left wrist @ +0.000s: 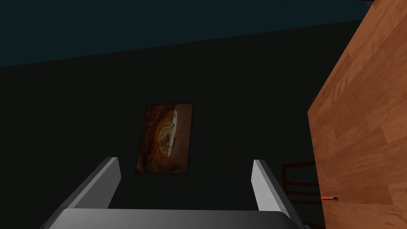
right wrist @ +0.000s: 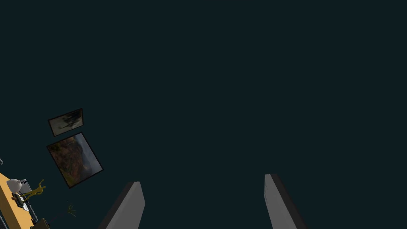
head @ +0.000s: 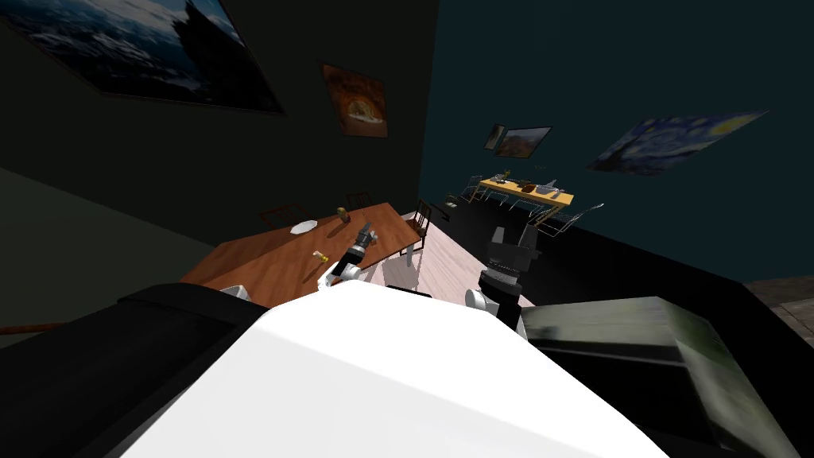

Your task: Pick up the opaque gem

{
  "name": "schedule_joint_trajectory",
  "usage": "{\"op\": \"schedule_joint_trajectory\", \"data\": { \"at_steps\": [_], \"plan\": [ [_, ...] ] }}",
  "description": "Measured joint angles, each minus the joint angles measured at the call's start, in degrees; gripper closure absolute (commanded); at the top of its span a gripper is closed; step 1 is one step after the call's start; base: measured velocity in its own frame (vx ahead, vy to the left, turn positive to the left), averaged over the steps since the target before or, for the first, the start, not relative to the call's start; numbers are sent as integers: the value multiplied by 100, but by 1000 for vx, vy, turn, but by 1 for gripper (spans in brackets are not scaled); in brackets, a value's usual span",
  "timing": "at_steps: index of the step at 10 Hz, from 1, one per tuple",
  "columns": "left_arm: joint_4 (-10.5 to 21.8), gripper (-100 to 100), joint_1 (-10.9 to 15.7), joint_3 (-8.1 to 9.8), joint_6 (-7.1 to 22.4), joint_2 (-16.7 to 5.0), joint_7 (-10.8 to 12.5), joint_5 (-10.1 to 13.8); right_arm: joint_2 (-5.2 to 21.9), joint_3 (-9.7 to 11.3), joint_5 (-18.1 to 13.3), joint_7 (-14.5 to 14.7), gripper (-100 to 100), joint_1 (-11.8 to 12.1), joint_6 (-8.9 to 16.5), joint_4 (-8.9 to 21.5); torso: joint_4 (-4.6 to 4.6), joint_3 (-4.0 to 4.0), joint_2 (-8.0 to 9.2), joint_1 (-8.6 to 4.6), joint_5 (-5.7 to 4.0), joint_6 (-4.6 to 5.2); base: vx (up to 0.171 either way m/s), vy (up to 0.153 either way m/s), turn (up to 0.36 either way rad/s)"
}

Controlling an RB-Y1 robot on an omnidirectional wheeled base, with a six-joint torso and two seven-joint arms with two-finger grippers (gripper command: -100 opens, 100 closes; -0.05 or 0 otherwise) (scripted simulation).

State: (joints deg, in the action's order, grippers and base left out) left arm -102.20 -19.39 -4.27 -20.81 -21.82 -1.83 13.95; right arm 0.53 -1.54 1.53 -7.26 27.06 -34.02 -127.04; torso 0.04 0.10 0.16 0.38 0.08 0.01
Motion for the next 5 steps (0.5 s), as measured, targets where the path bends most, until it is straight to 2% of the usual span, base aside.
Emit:
{"op": "schedule_joint_trajectory", "data": {
  "at_steps": [2, 4, 5],
  "plan": [
    [365, -100, 107, -47, 191, -237, 20, 142, 0, 0, 0, 0, 0, 0, 0, 0, 1, 3, 5, 6, 1, -1, -61, 83, -130],
    [636, -100, 273, -63, 411, -355, 36, 219, 0, 0, 0, 0, 0, 1, 0, 0, -2, -6, -13, -6, -1, 0, -26, 65, -198],
    [809, -100, 349, -86, 564, -432, 43, 263, 0, 0, 0, 0, 0, 1, 0, 0, -3, -8, -14, -4, 0, 0, -25, 53, -76]
  ]
}}
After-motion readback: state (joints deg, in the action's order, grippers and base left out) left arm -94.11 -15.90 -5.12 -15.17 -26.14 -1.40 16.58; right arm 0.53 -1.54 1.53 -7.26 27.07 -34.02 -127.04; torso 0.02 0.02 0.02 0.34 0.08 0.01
